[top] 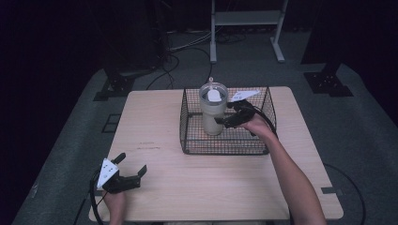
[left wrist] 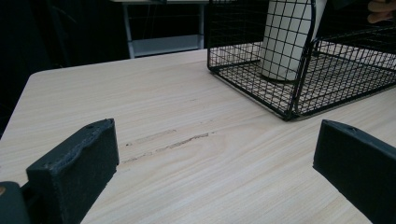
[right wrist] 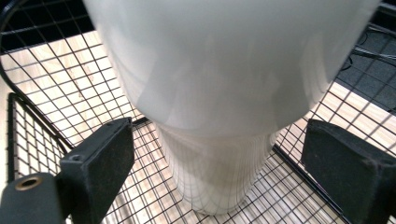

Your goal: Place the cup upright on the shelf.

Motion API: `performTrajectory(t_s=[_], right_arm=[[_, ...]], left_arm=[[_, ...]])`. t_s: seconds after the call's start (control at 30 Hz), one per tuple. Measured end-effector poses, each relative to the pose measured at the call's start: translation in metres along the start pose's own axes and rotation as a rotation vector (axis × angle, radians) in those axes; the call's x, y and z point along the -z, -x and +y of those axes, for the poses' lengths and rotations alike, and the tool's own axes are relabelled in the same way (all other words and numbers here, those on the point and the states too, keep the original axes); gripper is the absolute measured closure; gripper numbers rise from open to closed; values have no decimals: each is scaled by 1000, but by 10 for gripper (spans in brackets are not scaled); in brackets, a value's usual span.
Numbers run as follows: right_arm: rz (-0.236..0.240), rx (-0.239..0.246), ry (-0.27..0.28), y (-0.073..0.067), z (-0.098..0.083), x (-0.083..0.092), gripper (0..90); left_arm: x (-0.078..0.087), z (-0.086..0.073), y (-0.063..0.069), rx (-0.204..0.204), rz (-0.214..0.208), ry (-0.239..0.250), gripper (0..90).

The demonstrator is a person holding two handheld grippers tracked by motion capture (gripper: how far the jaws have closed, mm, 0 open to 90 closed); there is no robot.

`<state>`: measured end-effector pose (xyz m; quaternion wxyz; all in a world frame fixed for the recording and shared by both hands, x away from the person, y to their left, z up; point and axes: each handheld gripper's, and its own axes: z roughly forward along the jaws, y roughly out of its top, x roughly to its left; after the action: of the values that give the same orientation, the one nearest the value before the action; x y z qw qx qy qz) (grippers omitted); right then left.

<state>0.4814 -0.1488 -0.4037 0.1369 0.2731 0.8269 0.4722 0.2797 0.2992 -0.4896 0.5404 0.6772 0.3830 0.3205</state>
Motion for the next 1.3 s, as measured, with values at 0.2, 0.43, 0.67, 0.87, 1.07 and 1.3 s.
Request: performTrajectory(t_s=[0.2,0.43,0.67,0.87,1.07,1.3], right_arm=[[-14,-13,-3,-1,0,13,92],[-26,-15,-3,-5,1,27,92],[-35,-27,9,-8,-4,42,92],[-44,-38,6,-8,-5,53,92],[-33,-45,17,-11,-3,65,92],[-26,-45,26,-15,-4,75,92]], left_arm=[[0,0,0,-1,0,-2,0],[0,0,0,-1,1,-3,0],[0,0,1,-4,1,-2,0],[-1,0,1,-6,2,-4,0],[-1,0,1,-8,2,-6,0],[-1,0,1,-9,2,-7,0]])
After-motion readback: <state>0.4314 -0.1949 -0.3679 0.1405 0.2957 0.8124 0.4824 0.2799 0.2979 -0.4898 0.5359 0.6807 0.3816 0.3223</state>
